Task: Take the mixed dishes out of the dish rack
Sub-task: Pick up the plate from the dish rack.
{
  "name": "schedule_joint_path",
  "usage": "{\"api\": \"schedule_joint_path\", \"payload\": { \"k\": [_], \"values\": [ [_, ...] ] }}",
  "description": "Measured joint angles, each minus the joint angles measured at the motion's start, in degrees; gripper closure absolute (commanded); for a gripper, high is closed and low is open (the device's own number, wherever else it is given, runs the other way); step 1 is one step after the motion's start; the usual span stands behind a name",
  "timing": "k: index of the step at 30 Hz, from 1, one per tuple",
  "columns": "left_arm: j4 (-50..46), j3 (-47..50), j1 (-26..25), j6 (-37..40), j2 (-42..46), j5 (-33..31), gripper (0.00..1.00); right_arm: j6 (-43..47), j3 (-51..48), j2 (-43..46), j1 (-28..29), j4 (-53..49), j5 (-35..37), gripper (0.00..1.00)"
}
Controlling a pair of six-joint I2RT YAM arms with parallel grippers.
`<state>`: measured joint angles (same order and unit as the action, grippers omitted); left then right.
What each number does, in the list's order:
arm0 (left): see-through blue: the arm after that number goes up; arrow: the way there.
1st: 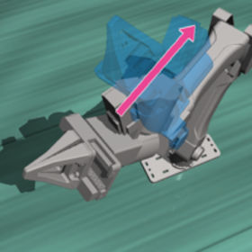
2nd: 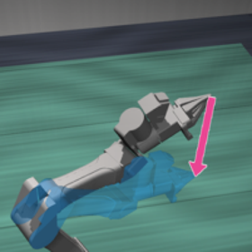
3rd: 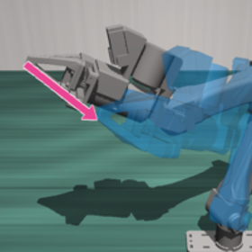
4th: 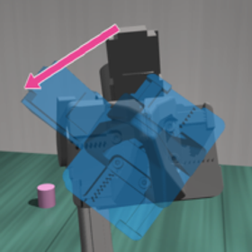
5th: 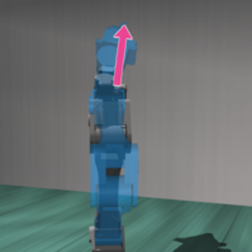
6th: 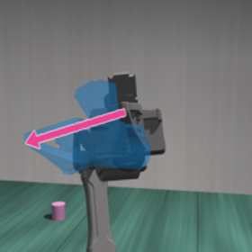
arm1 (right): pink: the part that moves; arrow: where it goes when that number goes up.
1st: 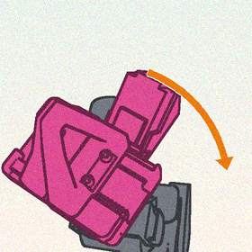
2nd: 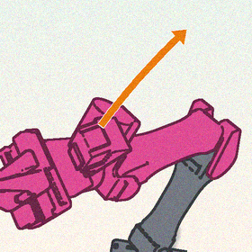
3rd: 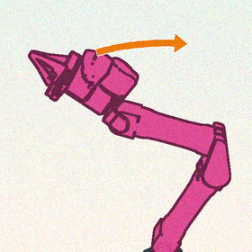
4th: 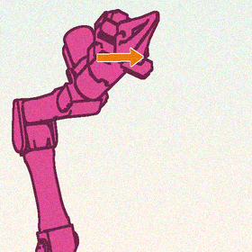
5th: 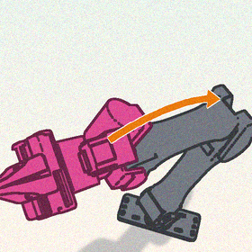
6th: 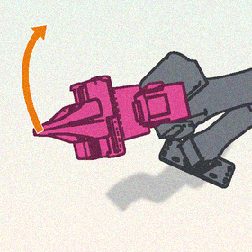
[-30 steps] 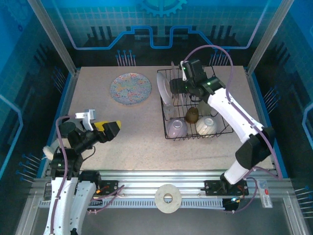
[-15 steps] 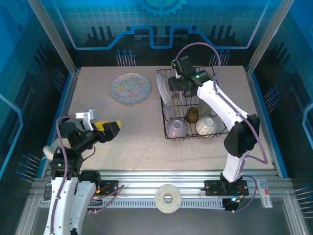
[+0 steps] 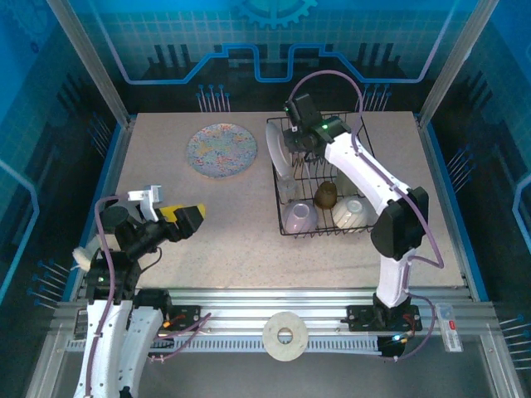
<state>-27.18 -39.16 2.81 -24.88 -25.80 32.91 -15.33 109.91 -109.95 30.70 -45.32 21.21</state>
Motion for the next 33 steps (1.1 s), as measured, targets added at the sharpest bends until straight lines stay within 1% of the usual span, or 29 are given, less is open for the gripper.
{"api": "schedule_joint_path", "payload": {
  "k": [8, 13, 17, 33],
  "values": [
    [0.0, 0.0, 0.0, 0.0, 0.0, 0.0, 0.01, 0.0, 0.5, -0.5, 0.0, -0.7, 1.1, 0.85],
    [0.0, 0.0, 0.0, 0.0, 0.0, 0.0, 0.01, 0.1, 1.2, -0.6, 0.0, -1.7, 2.4, 0.95],
    [0.0, 0.0, 0.0, 0.0, 0.0, 0.0, 0.01, 0.0, 1.4, -0.7, 0.0, -1.9, 3.9, 1.00],
    [0.0, 0.0, 0.0, 0.0, -0.8, 0.0, 0.01, -0.1, 2.2, 0.5, 0.0, -2.7, 5.6, 1.00]
  ]
}}
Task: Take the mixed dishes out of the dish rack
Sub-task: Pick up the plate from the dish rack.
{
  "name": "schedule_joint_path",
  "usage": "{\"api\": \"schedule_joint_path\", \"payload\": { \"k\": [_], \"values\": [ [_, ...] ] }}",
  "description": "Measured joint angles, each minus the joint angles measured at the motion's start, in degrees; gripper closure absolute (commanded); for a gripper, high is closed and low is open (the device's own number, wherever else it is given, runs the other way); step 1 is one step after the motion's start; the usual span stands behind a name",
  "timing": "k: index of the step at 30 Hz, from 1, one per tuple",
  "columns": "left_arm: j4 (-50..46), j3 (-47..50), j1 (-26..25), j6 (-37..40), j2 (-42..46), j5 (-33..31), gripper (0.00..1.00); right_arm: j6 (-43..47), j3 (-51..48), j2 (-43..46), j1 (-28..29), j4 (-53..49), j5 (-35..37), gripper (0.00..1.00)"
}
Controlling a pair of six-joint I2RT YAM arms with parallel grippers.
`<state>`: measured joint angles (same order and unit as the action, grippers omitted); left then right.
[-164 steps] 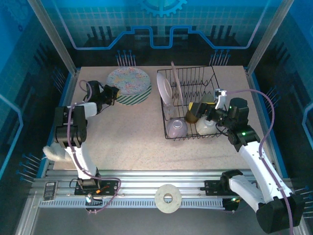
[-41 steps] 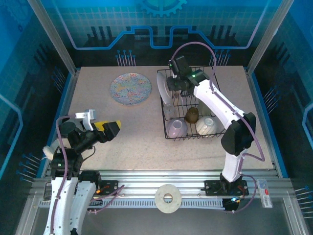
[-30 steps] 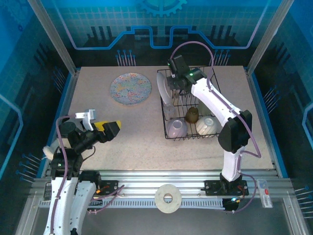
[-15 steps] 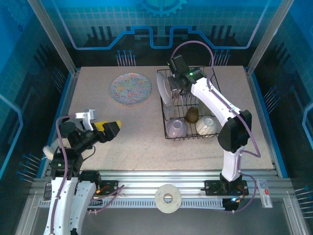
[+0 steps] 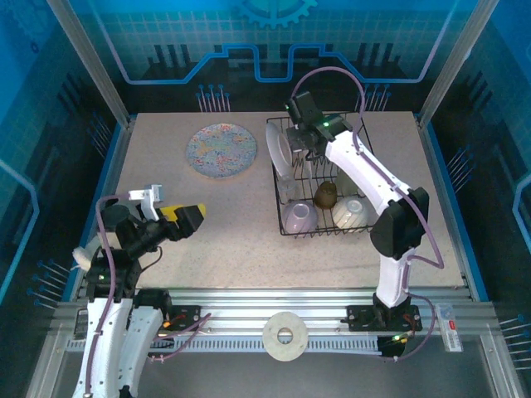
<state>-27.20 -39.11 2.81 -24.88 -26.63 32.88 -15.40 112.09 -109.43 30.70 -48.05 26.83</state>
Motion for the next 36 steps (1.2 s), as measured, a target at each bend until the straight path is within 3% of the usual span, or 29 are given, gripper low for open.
{"api": "schedule_joint_path", "payload": {
  "k": [12, 21, 30, 36],
  "values": [
    [0.0, 0.0, 0.0, 0.0, -0.1, 0.0, 0.01, 0.0, -3.7, 9.7, 0.0, 2.3, 1.2, 1.00],
    [0.0, 0.0, 0.0, 0.0, -0.4, 0.0, 0.01, -0.8, -21.4, 26.6, -0.1, 11.1, -2.1, 1.00],
    [0.0, 0.0, 0.0, 0.0, -1.1, 0.0, 0.01, -6.1, -33.9, 41.0, -6.4, 18.0, -12.3, 1.00],
    [0.0, 0.0, 0.0, 0.0, -1.3, 0.0, 0.01, -12.4, -45.0, 46.2, -14.3, 25.0, -25.2, 1.00]
  ]
}}
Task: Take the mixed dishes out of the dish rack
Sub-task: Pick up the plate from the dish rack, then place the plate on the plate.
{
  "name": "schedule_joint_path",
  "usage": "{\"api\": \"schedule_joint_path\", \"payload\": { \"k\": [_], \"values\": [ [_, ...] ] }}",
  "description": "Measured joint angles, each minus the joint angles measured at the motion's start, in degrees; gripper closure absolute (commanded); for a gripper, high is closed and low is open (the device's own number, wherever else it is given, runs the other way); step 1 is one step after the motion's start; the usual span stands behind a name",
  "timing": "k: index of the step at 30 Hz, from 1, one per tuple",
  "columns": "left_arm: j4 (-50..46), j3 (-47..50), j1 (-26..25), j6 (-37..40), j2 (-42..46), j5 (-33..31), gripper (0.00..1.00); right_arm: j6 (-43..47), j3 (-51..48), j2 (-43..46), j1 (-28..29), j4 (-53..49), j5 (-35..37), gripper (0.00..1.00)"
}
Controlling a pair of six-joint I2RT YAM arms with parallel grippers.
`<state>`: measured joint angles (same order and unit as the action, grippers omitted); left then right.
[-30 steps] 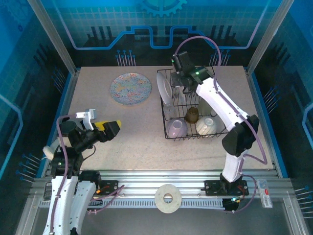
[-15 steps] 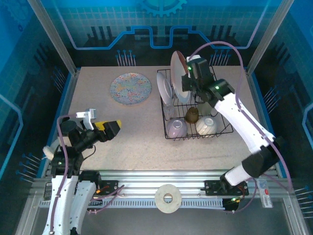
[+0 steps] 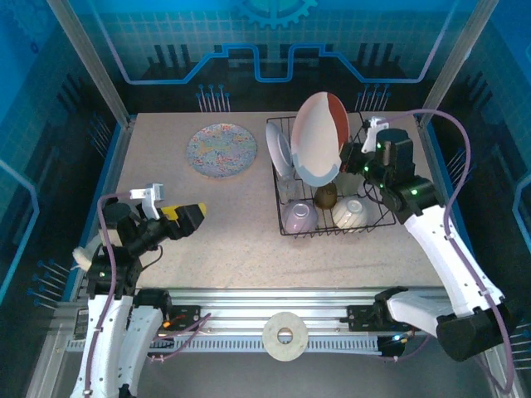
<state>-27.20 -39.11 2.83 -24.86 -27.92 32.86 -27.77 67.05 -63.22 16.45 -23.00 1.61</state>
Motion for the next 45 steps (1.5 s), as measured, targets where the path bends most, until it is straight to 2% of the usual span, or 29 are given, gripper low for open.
{"api": "schedule_joint_path", "payload": {
  "k": [5, 10, 15, 22, 27, 33, 40, 45],
  "values": [
    [0.0, 0.0, 0.0, 0.0, -1.3, 0.0, 0.01, -6.9, -7.1, 0.8, -6.2, 6.7, -14.0, 1.00],
    [0.0, 0.0, 0.5, 0.0, -1.8, 0.0, 0.01, -13.9, -10.0, 1.0, -8.0, 15.5, -24.9, 1.00],
    [0.1, 0.0, 0.7, -0.3, -1.8, 0.6, 0.01, -19.8, -13.1, 1.7, -8.7, 24.5, -32.4, 1.00],
    [2.6, 0.6, 0.6, -2.9, -3.3, 5.5, 0.01, -29.6, -22.2, -1.8, -9.0, 41.2, -40.9, 1.00],
    [11.2, 5.2, -0.2, -10.6, -3.3, 7.8, 0.01, -36.9, -26.8, -6.7, -9.1, 52.5, -45.0, 1.00],
    [21.4, 11.6, -5.2, -18.0, -6.8, 6.8, 0.01, -41.6, -28.5, -8.9, -9.1, 61.9, -47.5, 1.00],
    [34.0, 13.4, -13.7, -22.0, -13.7, 1.9, 0.01, -44.0, -28.8, -11.5, -8.9, 66.4, -48.8, 1.00],
    [42.0, 14.1, -17.4, -24.4, -19.4, -2.8, 0.04, -47.8, -29.5, -15.9, -8.9, 70.8, -49.3, 1.00]
  ]
}}
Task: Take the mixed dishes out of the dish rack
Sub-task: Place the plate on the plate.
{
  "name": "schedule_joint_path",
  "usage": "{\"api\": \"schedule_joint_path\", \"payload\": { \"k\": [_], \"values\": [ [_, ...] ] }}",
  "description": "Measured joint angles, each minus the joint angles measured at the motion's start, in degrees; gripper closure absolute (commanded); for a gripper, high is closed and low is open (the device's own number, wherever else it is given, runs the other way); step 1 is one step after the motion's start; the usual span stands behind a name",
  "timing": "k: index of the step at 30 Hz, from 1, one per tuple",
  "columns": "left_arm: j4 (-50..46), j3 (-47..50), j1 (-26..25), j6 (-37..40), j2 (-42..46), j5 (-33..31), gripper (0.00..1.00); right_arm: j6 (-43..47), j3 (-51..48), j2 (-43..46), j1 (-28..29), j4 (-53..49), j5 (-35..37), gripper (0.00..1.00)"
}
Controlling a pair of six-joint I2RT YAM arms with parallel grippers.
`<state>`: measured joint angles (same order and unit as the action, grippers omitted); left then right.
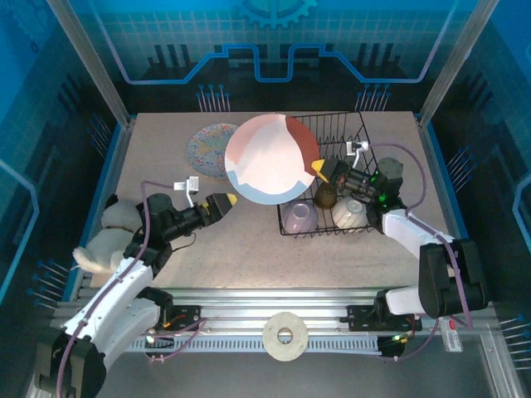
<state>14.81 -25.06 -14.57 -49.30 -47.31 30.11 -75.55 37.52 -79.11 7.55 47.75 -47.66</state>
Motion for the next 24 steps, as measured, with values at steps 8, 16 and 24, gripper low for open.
{"api": "schedule_joint_path", "payload": {
  "k": [8, 16, 24],
  "values": [
    [11.2, 0.0, -4.0, -2.6, -9.9, -5.4, 0.18, -6.9, -0.2, -6.0, 0.0, 6.9, -1.4, 1.00],
    [18.6, -1.1, -6.6, -4.7, -17.1, -10.4, 0.27, -9.1, -0.2, -6.7, 0.0, 8.9, -2.6, 1.00],
    [26.1, -1.8, -7.2, -7.6, -22.8, -12.5, 0.54, -9.1, -0.2, -6.7, 0.0, 8.9, -2.5, 1.00]
  ]
}}
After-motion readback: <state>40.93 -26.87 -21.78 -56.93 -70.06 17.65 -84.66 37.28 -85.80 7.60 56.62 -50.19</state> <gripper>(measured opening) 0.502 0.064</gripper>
